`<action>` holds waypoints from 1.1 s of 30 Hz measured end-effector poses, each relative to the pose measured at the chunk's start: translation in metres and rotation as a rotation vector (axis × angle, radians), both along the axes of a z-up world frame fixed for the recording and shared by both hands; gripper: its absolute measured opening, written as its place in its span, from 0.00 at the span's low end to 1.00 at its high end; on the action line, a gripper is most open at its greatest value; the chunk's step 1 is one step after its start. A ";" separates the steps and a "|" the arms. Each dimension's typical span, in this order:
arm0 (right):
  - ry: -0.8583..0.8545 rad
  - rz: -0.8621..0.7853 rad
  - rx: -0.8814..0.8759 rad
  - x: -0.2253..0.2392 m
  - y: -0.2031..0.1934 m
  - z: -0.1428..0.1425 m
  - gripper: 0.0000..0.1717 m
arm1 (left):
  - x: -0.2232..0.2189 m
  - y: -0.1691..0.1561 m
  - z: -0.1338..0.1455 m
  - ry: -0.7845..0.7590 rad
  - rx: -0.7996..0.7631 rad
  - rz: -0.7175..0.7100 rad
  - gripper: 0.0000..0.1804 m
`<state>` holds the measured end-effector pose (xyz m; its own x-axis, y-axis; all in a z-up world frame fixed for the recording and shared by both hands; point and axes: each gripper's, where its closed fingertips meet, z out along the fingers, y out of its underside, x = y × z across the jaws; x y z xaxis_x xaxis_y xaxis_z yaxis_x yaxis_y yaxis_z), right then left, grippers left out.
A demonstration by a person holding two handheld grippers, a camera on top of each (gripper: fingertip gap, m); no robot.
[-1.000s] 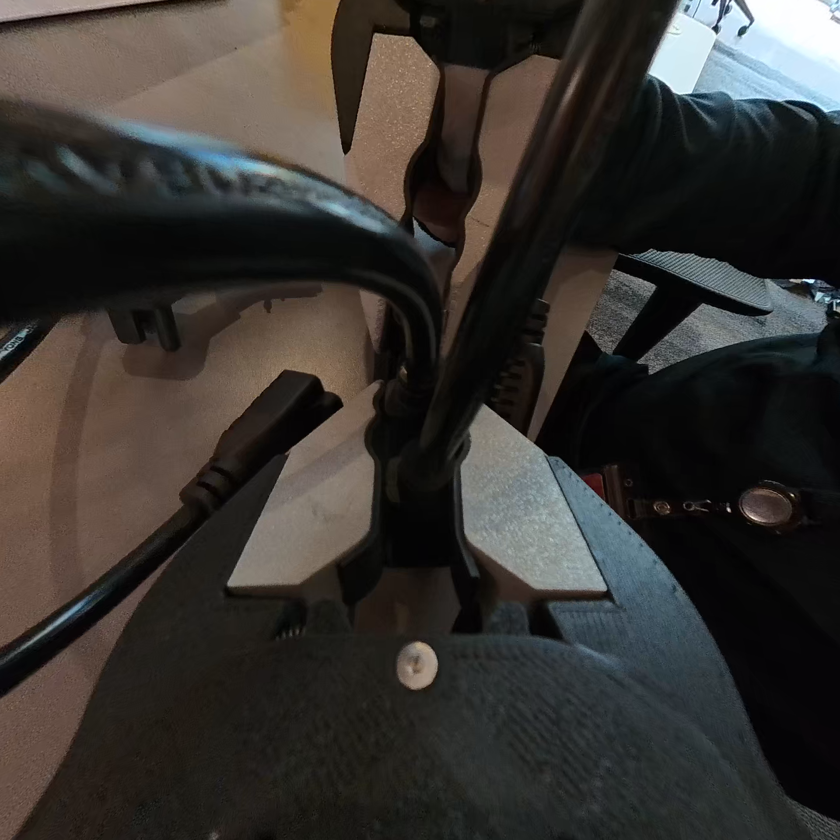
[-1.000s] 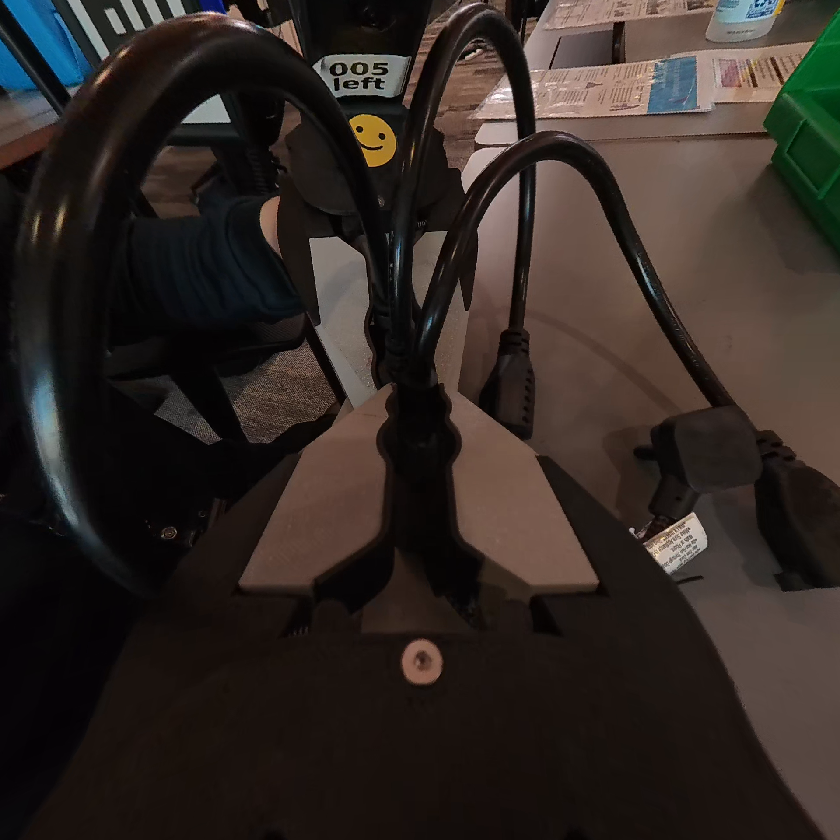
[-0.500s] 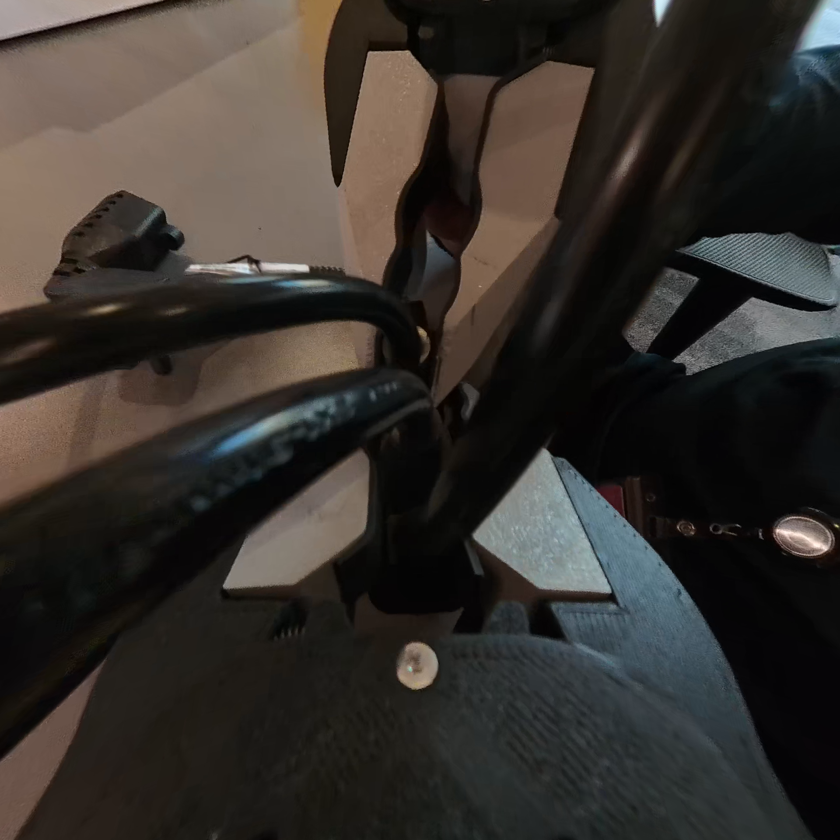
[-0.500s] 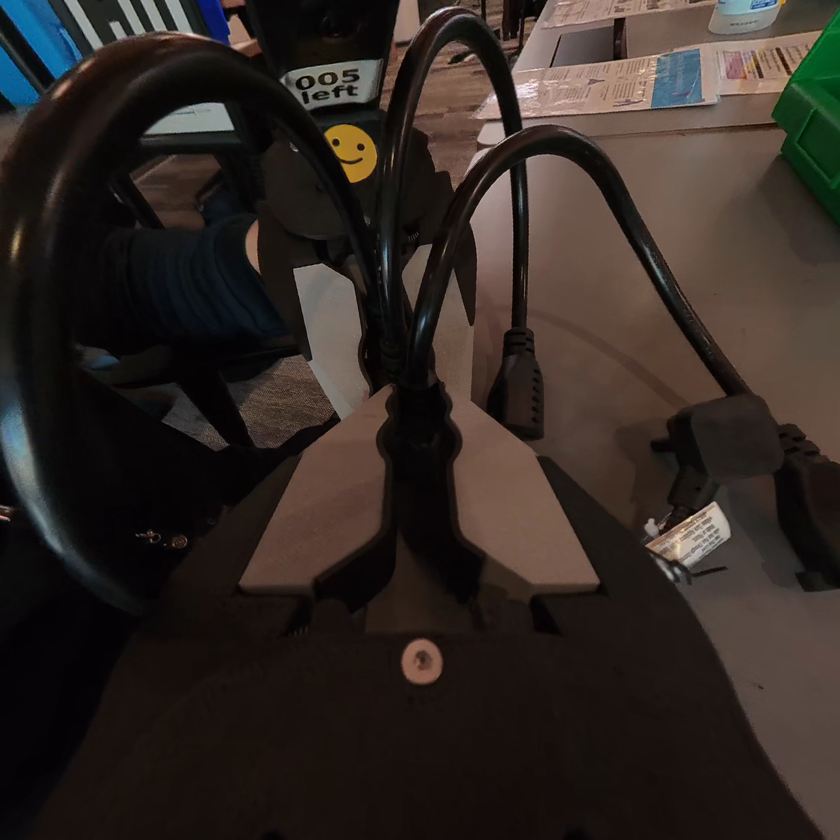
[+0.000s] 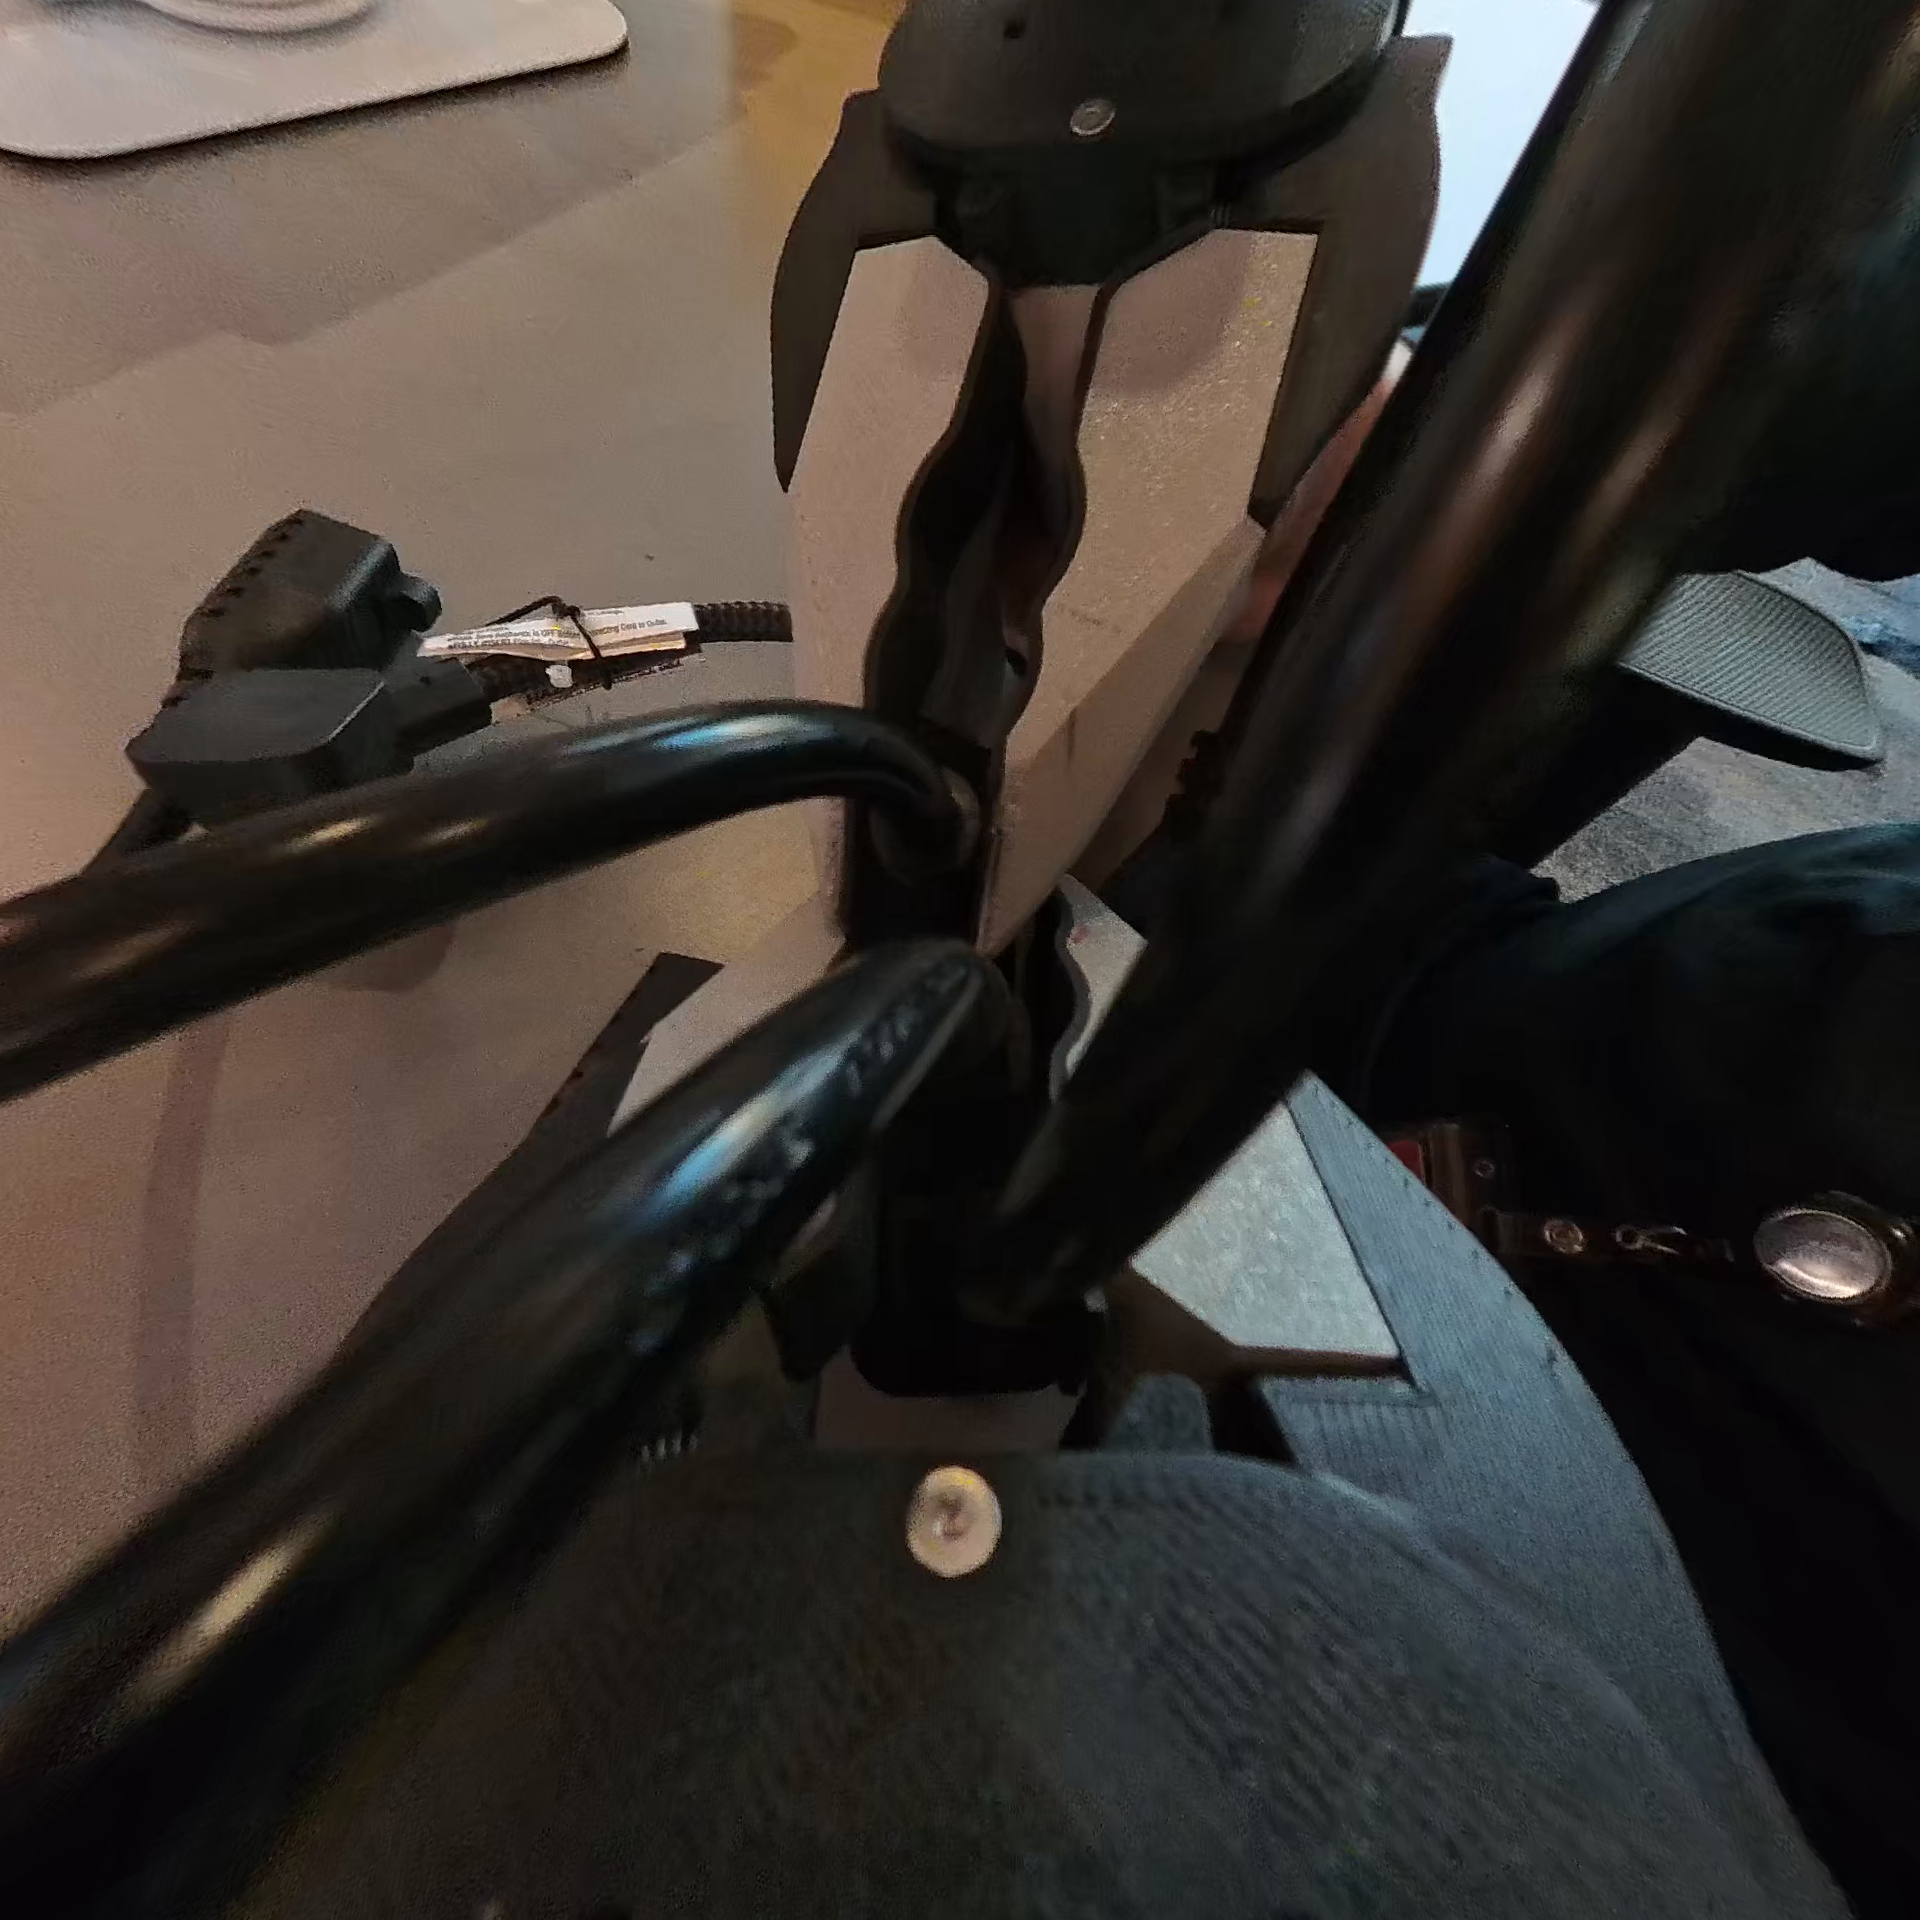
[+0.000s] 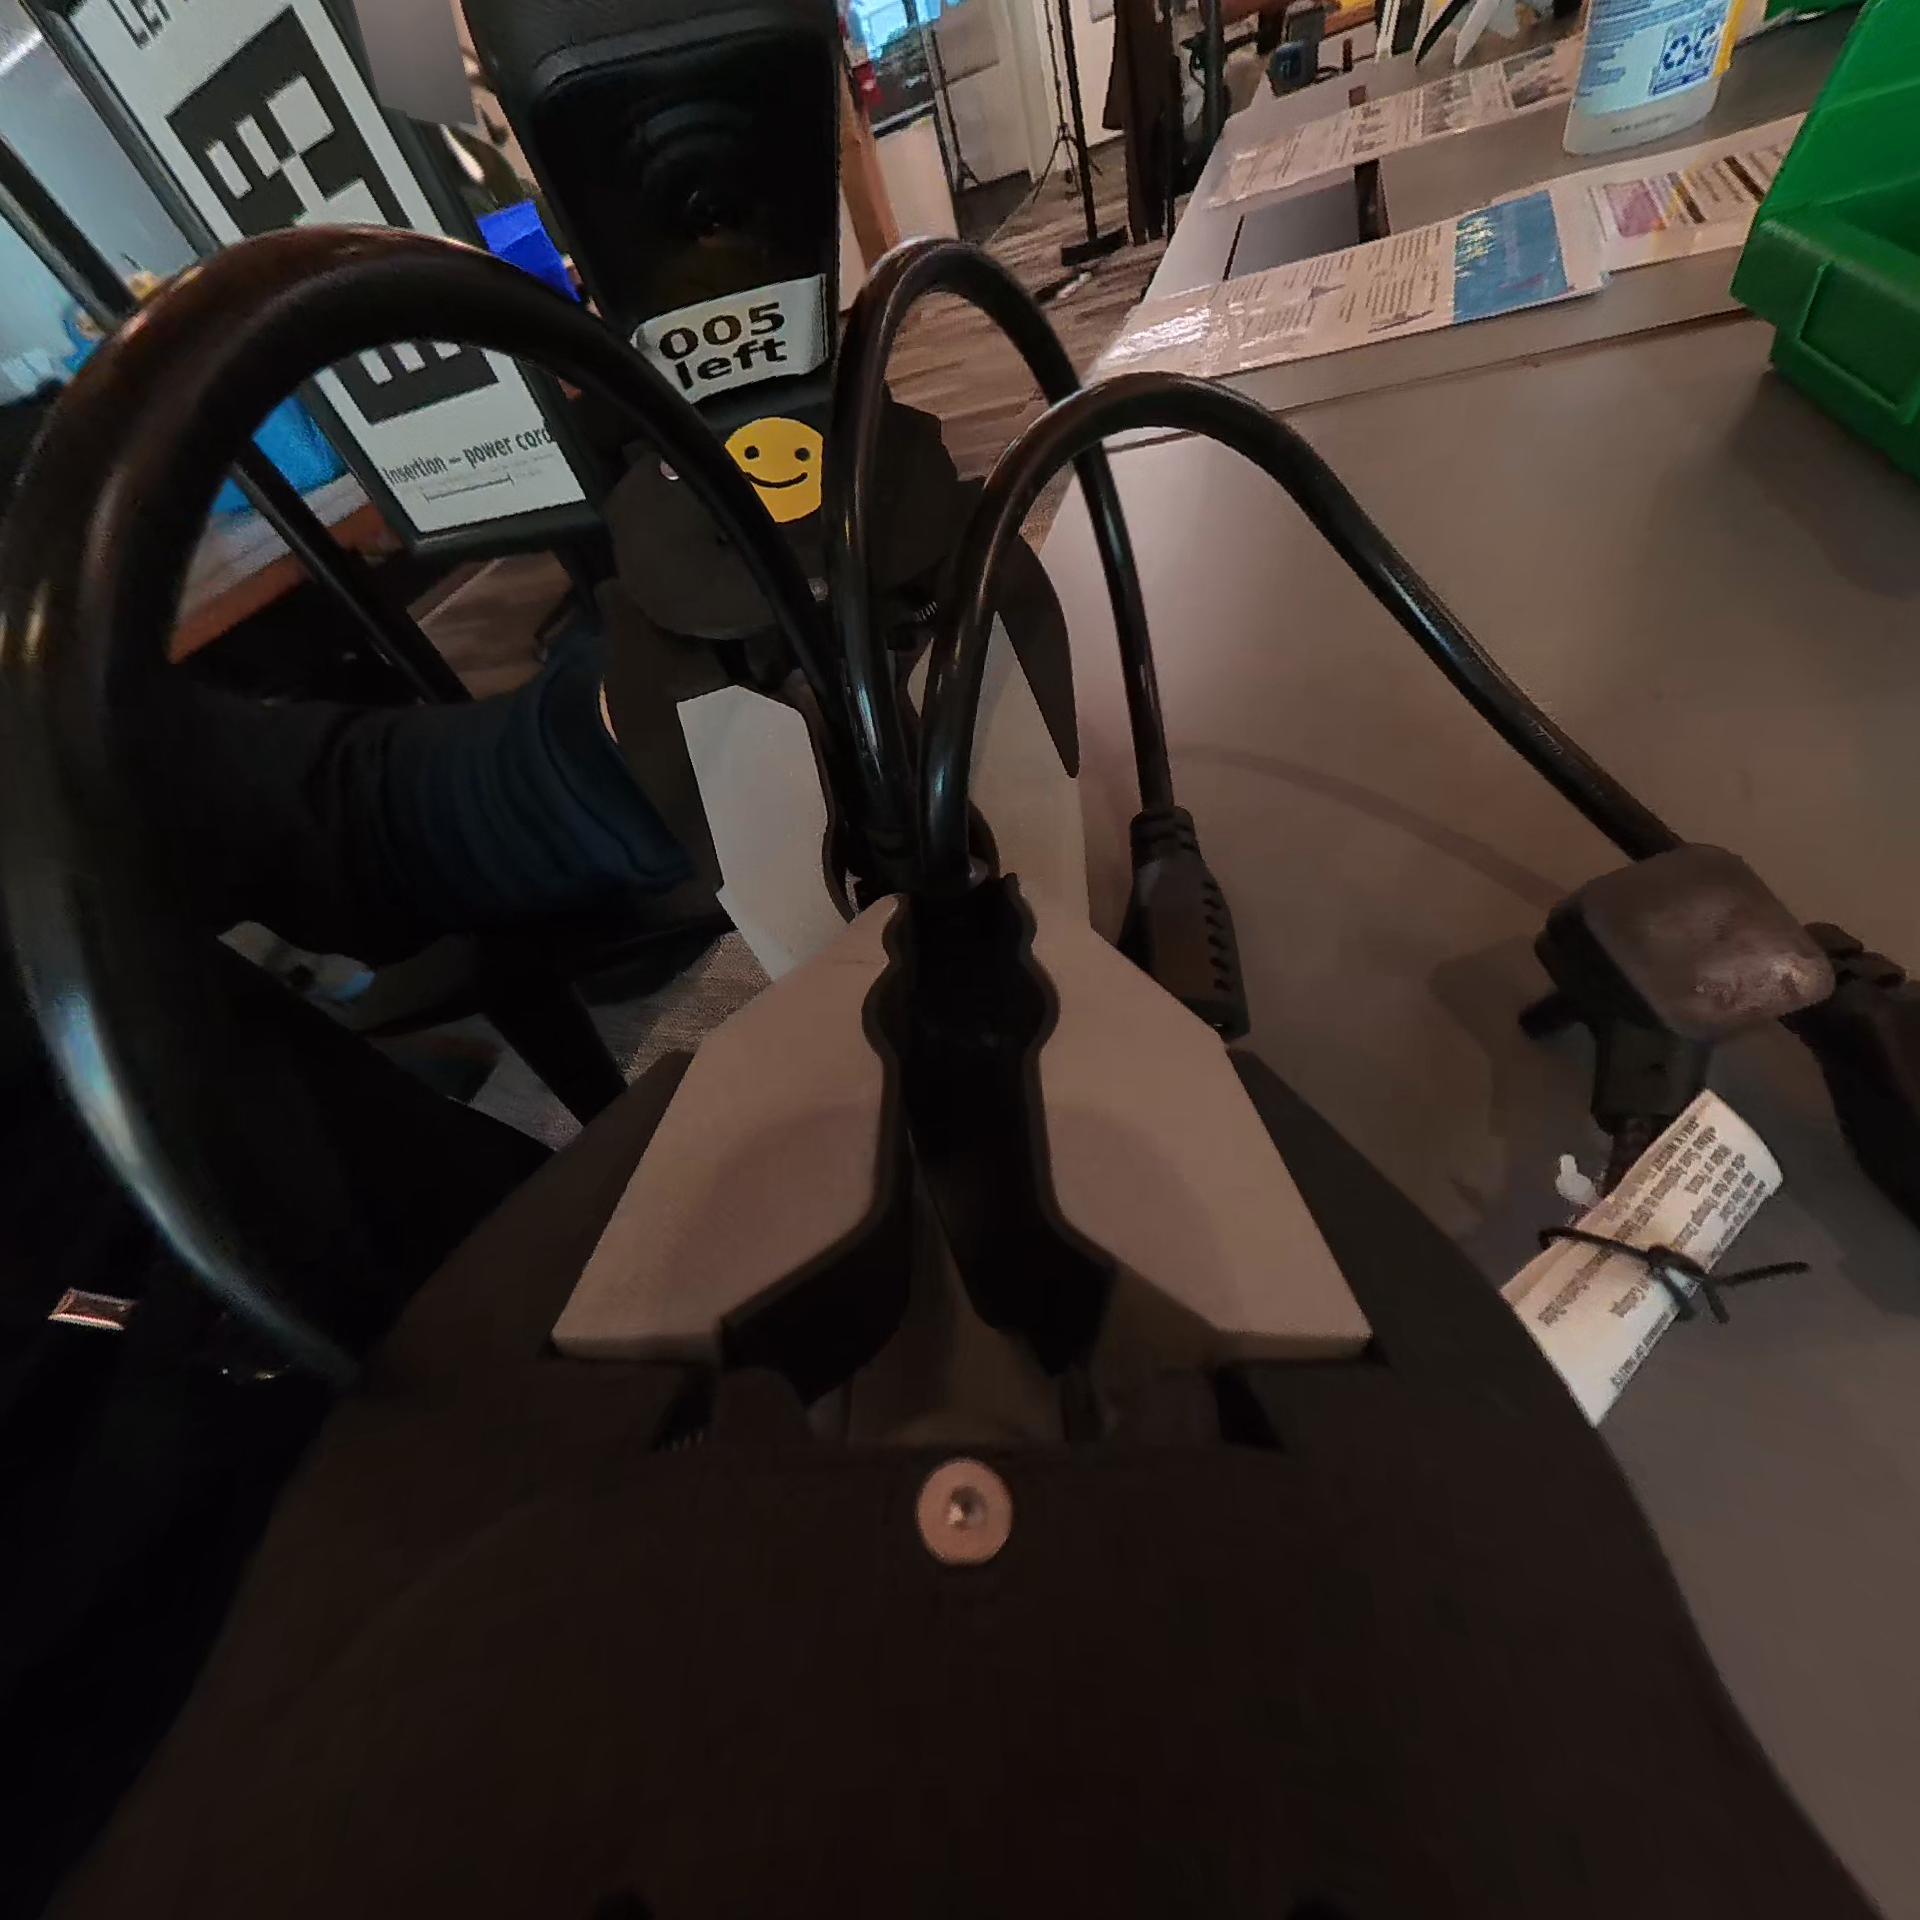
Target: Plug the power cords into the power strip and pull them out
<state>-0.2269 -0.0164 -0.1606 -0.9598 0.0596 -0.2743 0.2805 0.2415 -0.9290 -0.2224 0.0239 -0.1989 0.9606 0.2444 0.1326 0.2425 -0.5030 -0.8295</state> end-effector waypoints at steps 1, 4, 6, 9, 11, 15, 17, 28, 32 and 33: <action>0.017 -0.005 0.005 -0.001 0.000 0.000 0.06 | -0.001 0.000 0.000 0.001 0.002 0.007 0.16; 0.094 -0.007 0.057 -0.002 -0.002 -0.003 0.07 | -0.004 -0.003 -0.002 0.021 -0.028 0.012 0.21; 0.120 0.000 0.084 -0.001 -0.002 -0.008 0.07 | -0.004 -0.007 -0.007 0.024 -0.086 0.006 0.25; 0.126 0.011 0.085 0.000 -0.005 -0.010 0.07 | -0.002 -0.011 -0.008 -0.002 -0.096 0.000 0.27; 0.136 0.017 0.087 0.001 -0.005 -0.010 0.08 | 0.000 -0.012 -0.008 -0.020 -0.097 0.000 0.23; 0.126 0.011 0.081 -0.002 -0.001 -0.009 0.08 | -0.001 -0.017 -0.007 -0.020 -0.116 0.014 0.16; 0.130 0.002 0.085 -0.003 0.000 -0.010 0.08 | -0.001 -0.021 -0.008 -0.022 -0.131 0.018 0.14; 0.128 0.038 0.080 0.004 -0.001 -0.010 0.08 | 0.008 -0.033 -0.007 0.012 -0.258 0.021 0.14; 0.135 0.055 0.082 0.008 -0.003 -0.011 0.08 | 0.012 -0.038 -0.008 0.014 -0.304 0.015 0.13; 0.134 0.056 0.082 0.009 -0.004 -0.011 0.08 | 0.013 -0.041 -0.007 0.015 -0.322 0.015 0.14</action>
